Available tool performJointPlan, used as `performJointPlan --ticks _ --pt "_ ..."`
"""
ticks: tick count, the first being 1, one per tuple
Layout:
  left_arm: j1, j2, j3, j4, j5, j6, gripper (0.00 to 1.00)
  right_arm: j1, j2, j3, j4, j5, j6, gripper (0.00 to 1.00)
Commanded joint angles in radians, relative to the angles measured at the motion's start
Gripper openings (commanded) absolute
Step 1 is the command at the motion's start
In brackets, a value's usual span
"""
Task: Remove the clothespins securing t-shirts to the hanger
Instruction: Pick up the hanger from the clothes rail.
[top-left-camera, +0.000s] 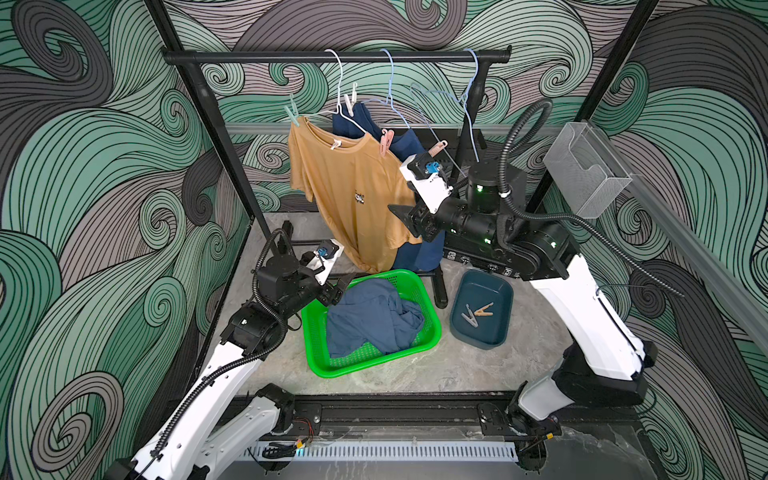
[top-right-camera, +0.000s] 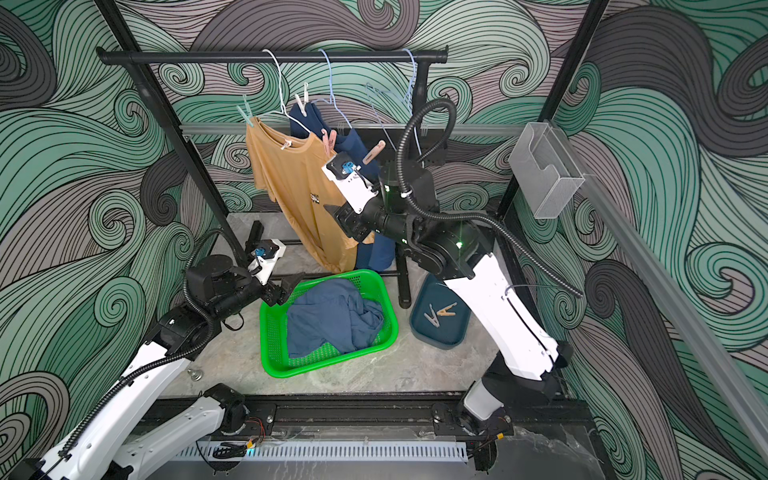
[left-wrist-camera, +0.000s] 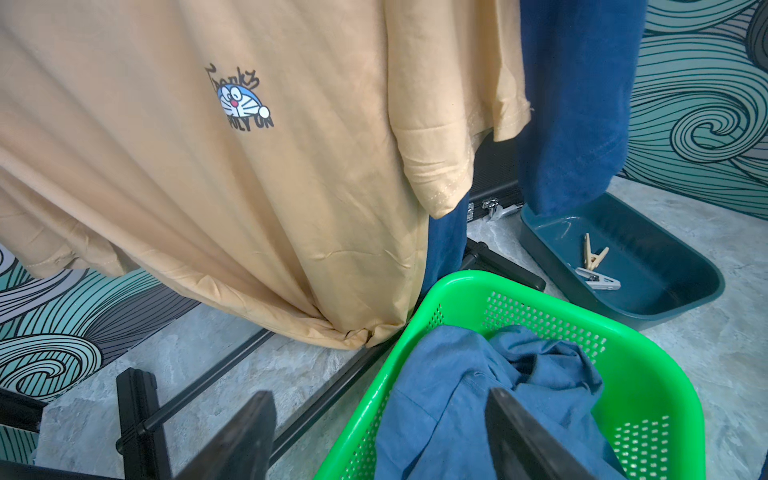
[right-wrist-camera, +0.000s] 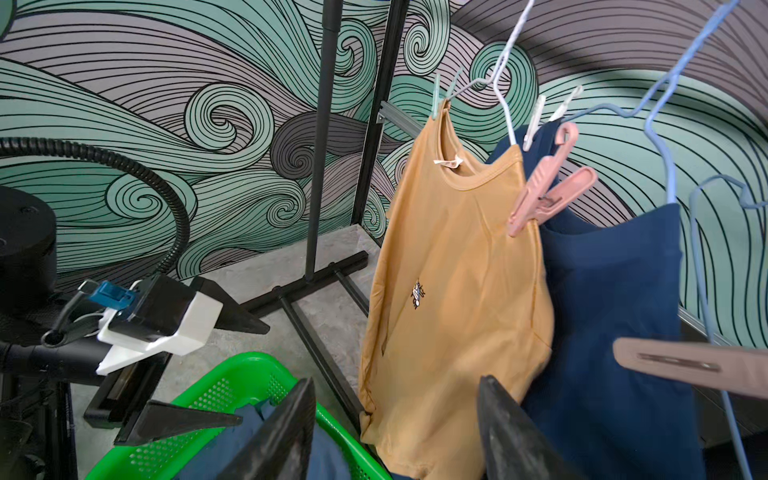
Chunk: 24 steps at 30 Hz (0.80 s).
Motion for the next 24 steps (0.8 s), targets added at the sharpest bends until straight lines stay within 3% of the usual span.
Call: performJointPlan --ticks 1,10,24 --pt "-0.005 -0.007 0.012 0.052 0.004 -0.042 0.79 0.006 0.032 0.023 0.074 -0.008 -0.041 0.61" --pt "-0.005 0.033 0.089 0.072 -0.049 -0.046 0.79 -0.018 0.118 0.094 0.150 0.045 -0.064 0.63" --pt "-0.006 0.019 0.049 0.075 -0.063 -0.031 0.79 -0.101 0.240 0.198 0.210 0.038 -0.046 0.61"
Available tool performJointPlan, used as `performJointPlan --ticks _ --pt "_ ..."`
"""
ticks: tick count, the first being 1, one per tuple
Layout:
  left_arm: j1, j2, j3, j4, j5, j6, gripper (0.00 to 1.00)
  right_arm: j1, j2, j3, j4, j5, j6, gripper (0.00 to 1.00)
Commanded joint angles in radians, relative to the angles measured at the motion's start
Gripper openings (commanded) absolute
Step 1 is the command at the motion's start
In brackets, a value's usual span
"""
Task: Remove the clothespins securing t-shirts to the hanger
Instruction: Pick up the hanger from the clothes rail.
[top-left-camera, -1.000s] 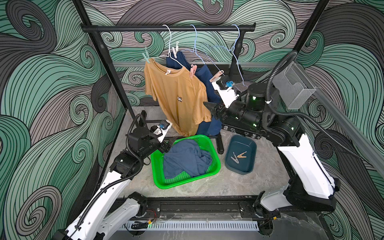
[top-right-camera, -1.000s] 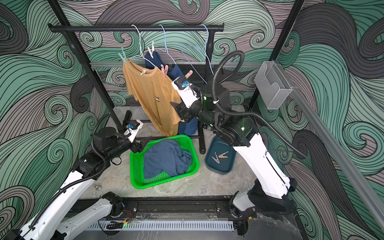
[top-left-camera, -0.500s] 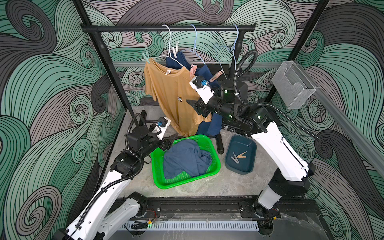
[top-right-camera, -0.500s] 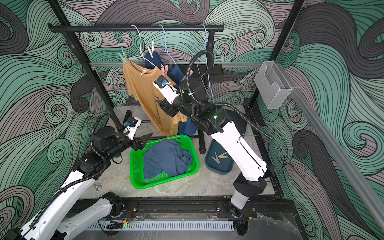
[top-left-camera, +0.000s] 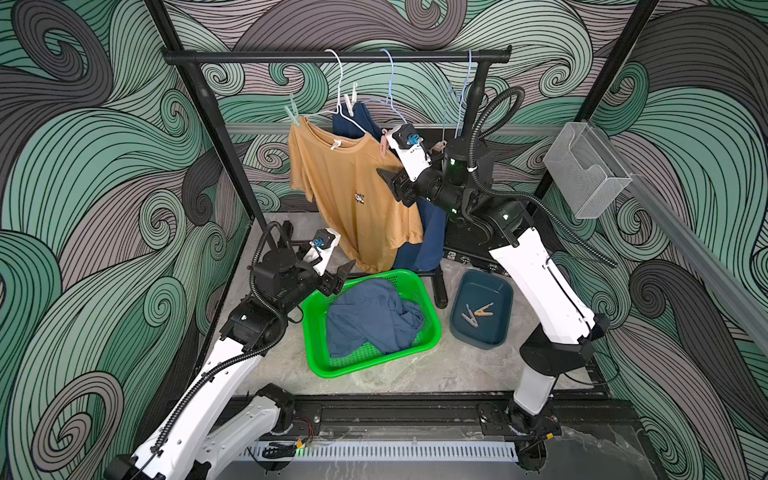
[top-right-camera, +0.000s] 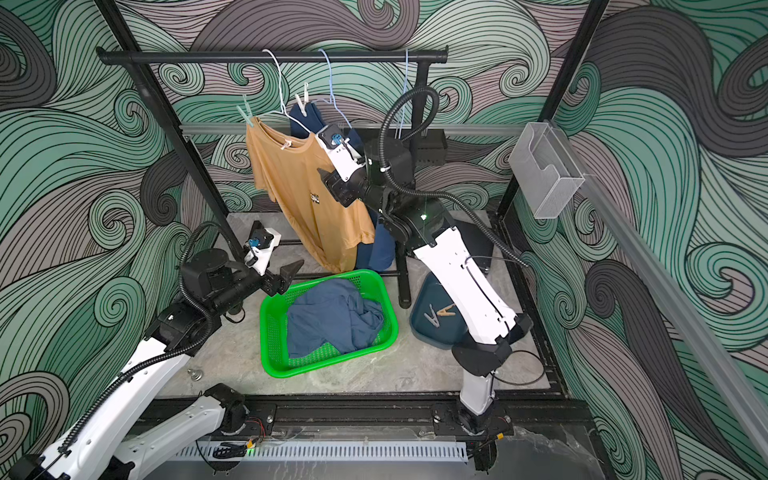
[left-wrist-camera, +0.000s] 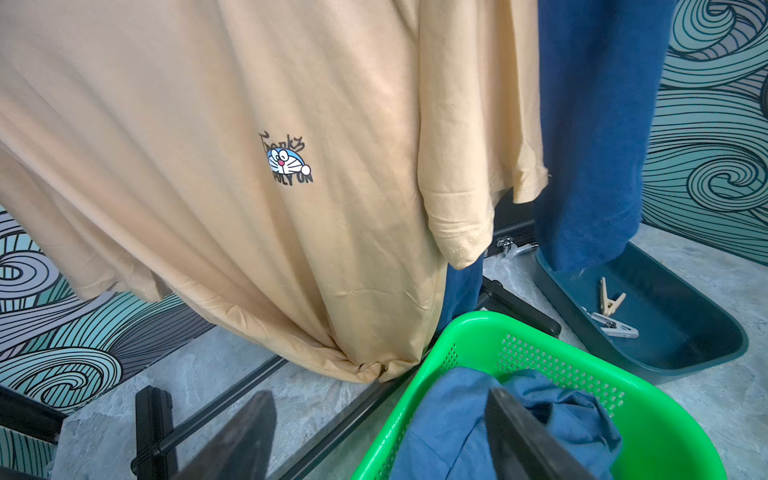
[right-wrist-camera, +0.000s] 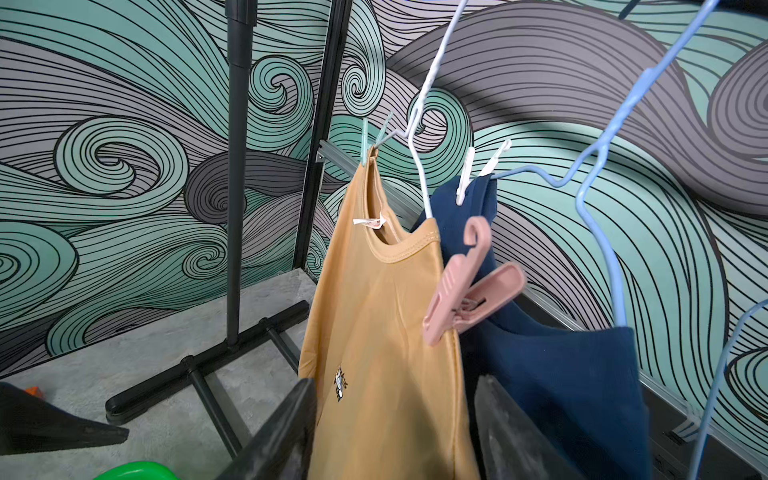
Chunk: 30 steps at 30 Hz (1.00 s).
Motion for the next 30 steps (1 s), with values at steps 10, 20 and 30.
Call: performJointPlan --ticks 10,20,30 --pt "-0.006 -0.007 -0.002 0.012 -0.018 0.009 0.79 0.000 0.052 0.026 0.030 0.019 0.001 0.51" --pt "-0.005 -0.008 -0.009 0.016 -0.012 -0.002 0.79 0.008 0.023 0.007 0.053 0.071 -0.030 0.58" --pt "-0.005 0.001 -0.009 0.019 -0.009 0.001 0.79 0.008 -0.066 -0.071 0.119 0.107 -0.094 0.64"
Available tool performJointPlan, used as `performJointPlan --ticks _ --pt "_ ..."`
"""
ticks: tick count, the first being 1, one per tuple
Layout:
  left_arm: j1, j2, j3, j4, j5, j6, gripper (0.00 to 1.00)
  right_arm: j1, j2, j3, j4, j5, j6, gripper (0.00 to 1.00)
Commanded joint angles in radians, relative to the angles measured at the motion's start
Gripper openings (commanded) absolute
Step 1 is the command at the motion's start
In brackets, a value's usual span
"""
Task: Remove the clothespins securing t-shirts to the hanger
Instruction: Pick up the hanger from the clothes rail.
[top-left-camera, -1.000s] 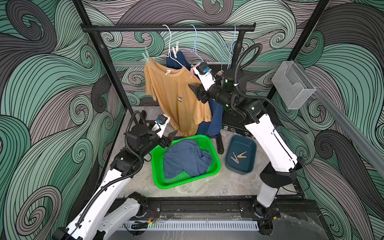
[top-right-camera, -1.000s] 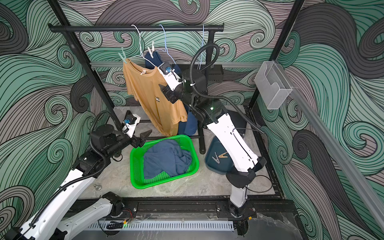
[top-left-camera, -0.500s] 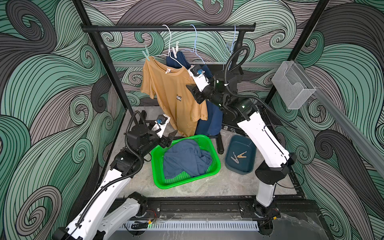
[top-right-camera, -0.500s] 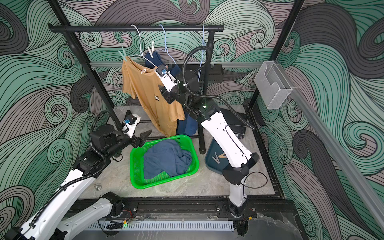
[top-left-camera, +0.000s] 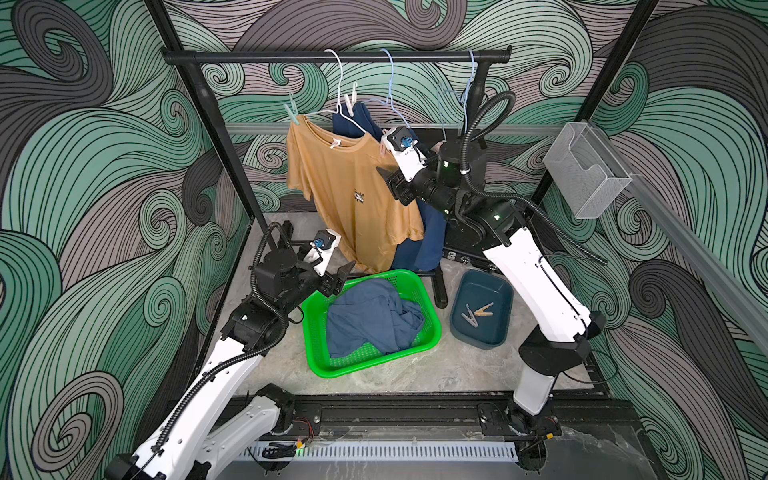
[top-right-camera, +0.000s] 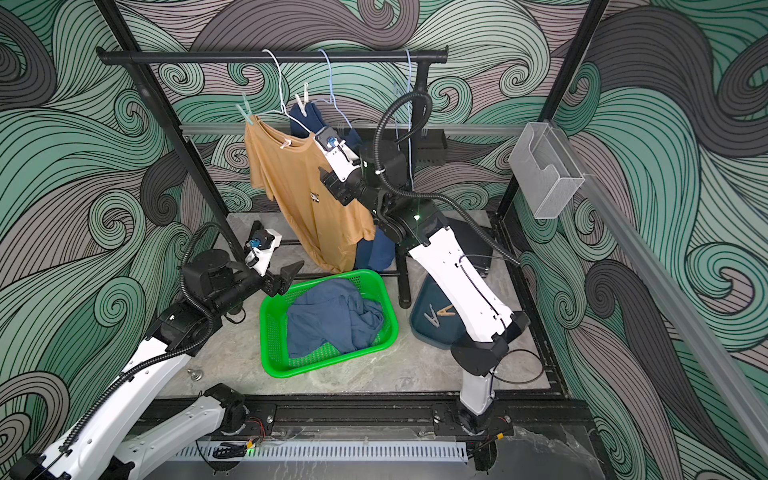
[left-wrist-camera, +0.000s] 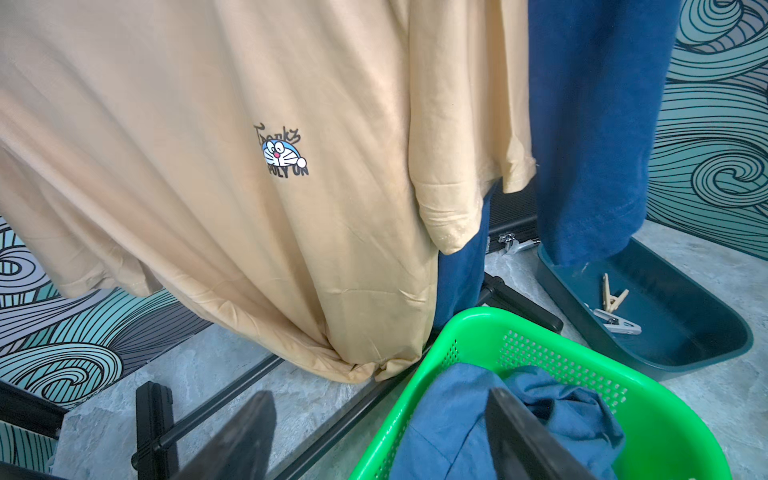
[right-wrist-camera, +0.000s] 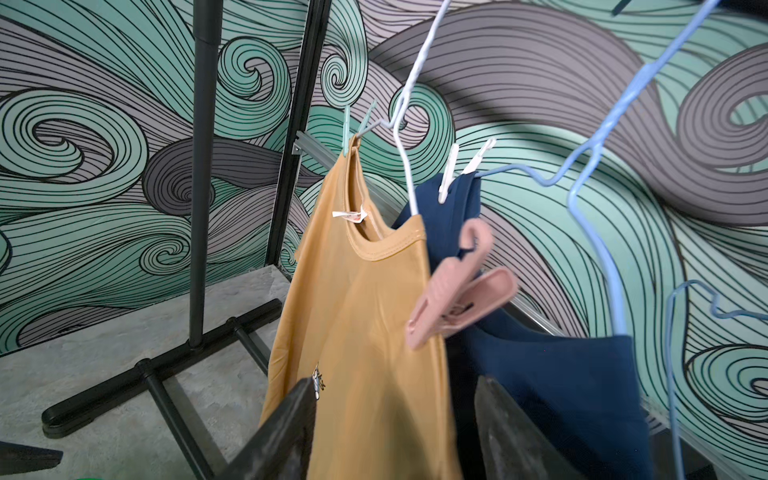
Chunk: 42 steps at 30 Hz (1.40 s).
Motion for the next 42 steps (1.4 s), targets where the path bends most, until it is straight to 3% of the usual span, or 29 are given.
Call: performJointPlan --ticks 1,15,22,27,33,42 --pt "-0.005 0.000 0.000 0.021 -0.006 0.000 0.79 0.000 -0.044 -0.021 0.052 0.030 -0.032 0.65" --pt "-0.005 -0.017 -0.011 -0.002 -0.019 0.018 0.79 -0.020 0.072 0.019 0.029 0.005 0.027 0.67" --pt "-0.006 -0.026 -0.015 -0.015 -0.028 0.026 0.79 -0.021 0.091 0.053 0.014 -0.032 0.078 0.48" --pt "-0.005 -0.028 -0.014 -0.015 -0.028 0.028 0.79 -0.020 0.061 0.050 0.015 -0.044 0.105 0.41" --pt "-0.005 -0.021 -0.009 -0.008 -0.018 0.019 0.79 -0.020 0.047 0.049 0.011 -0.056 0.119 0.16" --pt "-0.005 -0.028 -0.005 -0.017 -0.022 0.022 0.79 -0.018 0.061 0.071 0.020 -0.020 0.140 0.05"
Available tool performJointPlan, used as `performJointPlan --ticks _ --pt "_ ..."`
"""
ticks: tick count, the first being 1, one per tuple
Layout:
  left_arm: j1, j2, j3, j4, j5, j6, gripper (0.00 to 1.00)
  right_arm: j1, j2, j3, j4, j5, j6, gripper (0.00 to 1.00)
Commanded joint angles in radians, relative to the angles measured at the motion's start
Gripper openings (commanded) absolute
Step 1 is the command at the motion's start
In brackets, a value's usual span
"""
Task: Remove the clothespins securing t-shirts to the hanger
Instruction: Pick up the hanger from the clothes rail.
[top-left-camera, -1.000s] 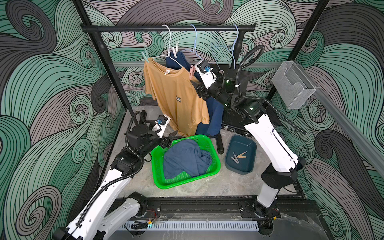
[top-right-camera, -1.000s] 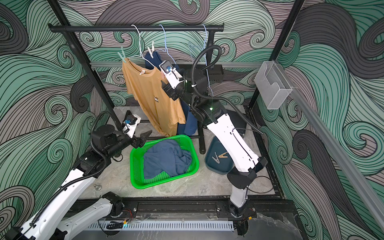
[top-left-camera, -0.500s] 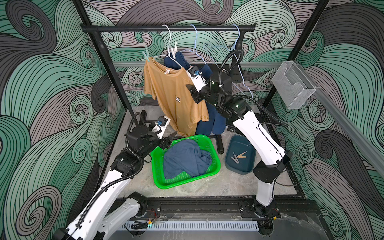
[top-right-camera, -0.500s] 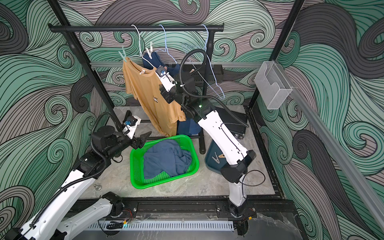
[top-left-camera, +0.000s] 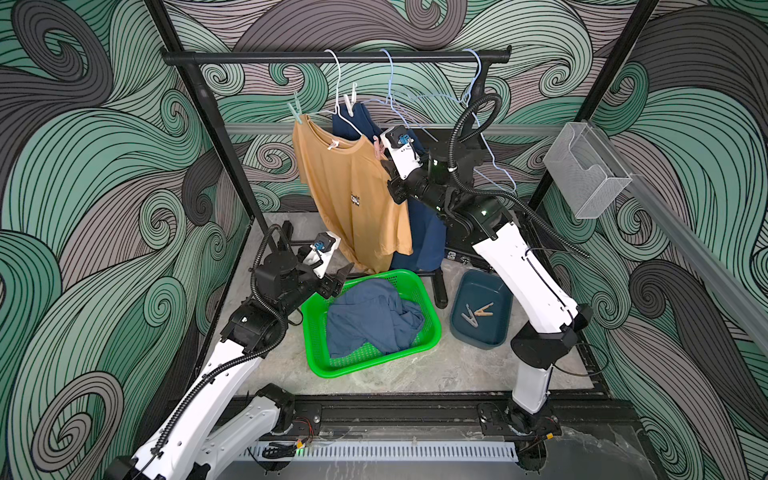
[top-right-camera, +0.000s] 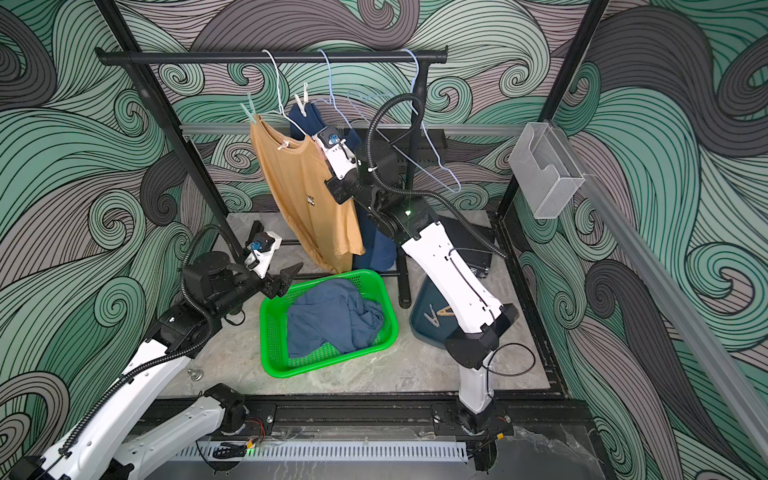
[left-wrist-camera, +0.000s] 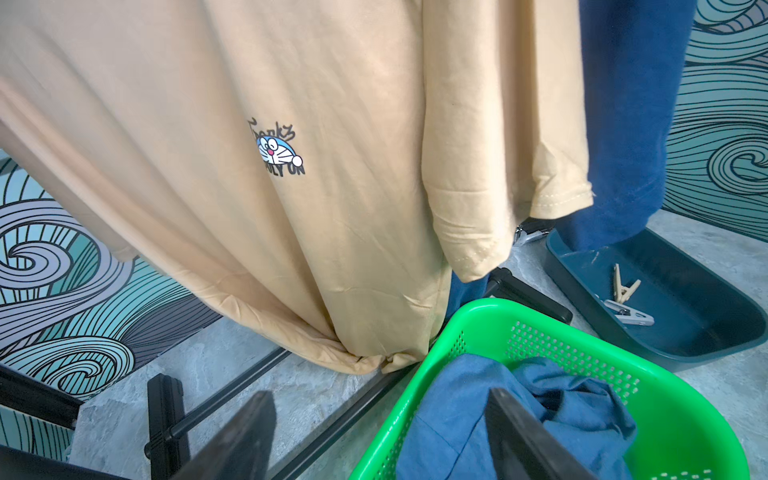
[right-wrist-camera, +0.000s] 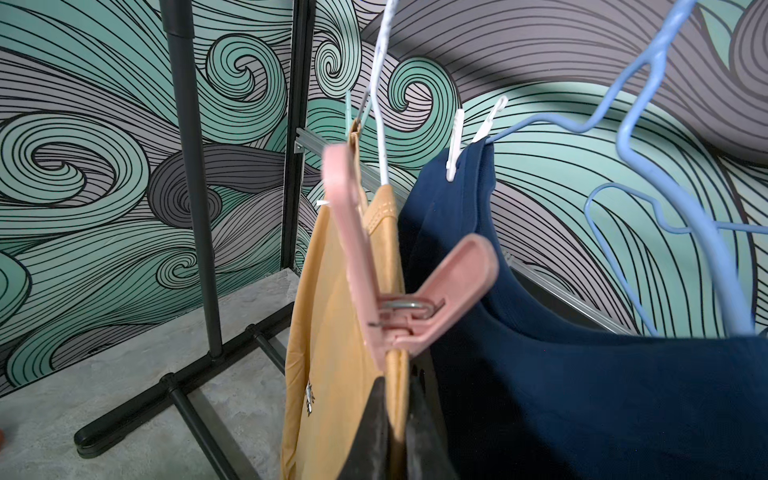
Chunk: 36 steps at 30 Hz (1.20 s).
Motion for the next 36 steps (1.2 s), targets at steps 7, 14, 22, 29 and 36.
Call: performJointPlan --ticks 7,14,22,29,36 --pt "-0.005 -0.012 0.016 -0.008 -0.003 0.001 0.79 0.024 0.002 0.086 0.015 0.086 0.019 0.00" --pt "-0.006 -0.012 0.020 -0.013 -0.002 0.004 0.79 0.029 -0.019 0.106 0.046 0.086 0.103 0.00" --pt "-0.005 -0.015 0.028 -0.015 -0.001 -0.006 0.79 0.031 -0.050 0.133 0.080 0.086 0.150 0.00" --pt "-0.005 -0.023 0.033 -0.022 -0.017 -0.005 0.79 0.040 -0.116 0.105 0.068 0.057 0.154 0.00" --pt "-0.005 -0.036 0.034 -0.037 -0.045 0.006 0.79 0.057 -0.205 -0.006 0.050 0.042 0.168 0.00"
